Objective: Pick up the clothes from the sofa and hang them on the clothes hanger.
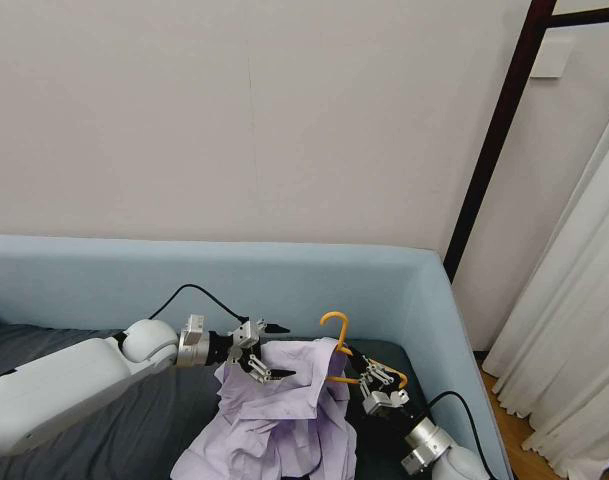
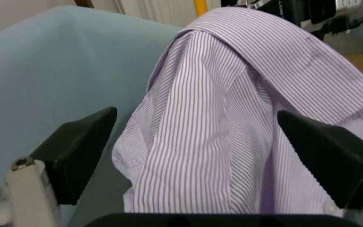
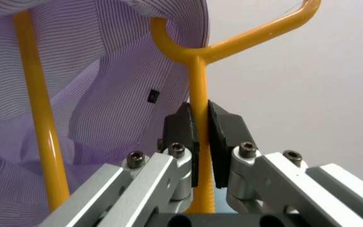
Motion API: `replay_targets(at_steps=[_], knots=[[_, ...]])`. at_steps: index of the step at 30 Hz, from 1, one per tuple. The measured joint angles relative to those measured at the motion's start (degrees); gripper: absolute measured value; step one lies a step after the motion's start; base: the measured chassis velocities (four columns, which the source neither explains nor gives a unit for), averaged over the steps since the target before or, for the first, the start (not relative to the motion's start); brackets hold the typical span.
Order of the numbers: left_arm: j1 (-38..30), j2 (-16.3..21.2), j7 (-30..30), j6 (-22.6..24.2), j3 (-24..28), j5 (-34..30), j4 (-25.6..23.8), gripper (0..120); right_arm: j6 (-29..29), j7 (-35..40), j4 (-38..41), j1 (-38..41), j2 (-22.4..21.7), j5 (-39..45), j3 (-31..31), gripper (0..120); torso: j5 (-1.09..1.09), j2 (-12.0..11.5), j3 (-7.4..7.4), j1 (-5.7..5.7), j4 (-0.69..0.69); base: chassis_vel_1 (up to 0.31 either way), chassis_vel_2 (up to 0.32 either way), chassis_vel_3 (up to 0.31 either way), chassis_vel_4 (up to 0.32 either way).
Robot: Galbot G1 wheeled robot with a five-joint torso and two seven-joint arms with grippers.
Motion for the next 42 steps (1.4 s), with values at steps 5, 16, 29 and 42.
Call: replay_targets(at_steps=[5,16,29,42], knots=[[-1.0,-1.7,0.1,0.1,0.8,0.0,1.8,95,0.0,0.0,-0.2,0.2,0.2,-0.1,-0.1,5,0.0,0.0,0.0,0.0,-0.01,0.0,0.0,0.0,0.0],[-0.9,-2.6,4.1,-0.3,1.3,0.6,4.2,55,1.1,0.2,-1.4,1.6,0.8,-1.3,-0.8,5,-0.01,0.0,-0.01,0.0,0.01,0.0,0.0,0.0,0.0],[-2.4,-4.2,6.5,0.2,4.3,1.4,5.0,8,4.6,0.9,-2.9,2.5,1.6,-7.5,0.0,5,-0.01,0.0,-0.01,0.0,0.0,0.0,0.0,0.0,0.0],[-0.4,-3.1,6.1,-0.7,1.3,1.6,4.7,6,4.1,1.2,-2.3,2.4,1.5,-5.7,-0.6,5,-0.02,0.0,-0.01,0.0,0.0,0.0,0.0,0.0,0.0]])
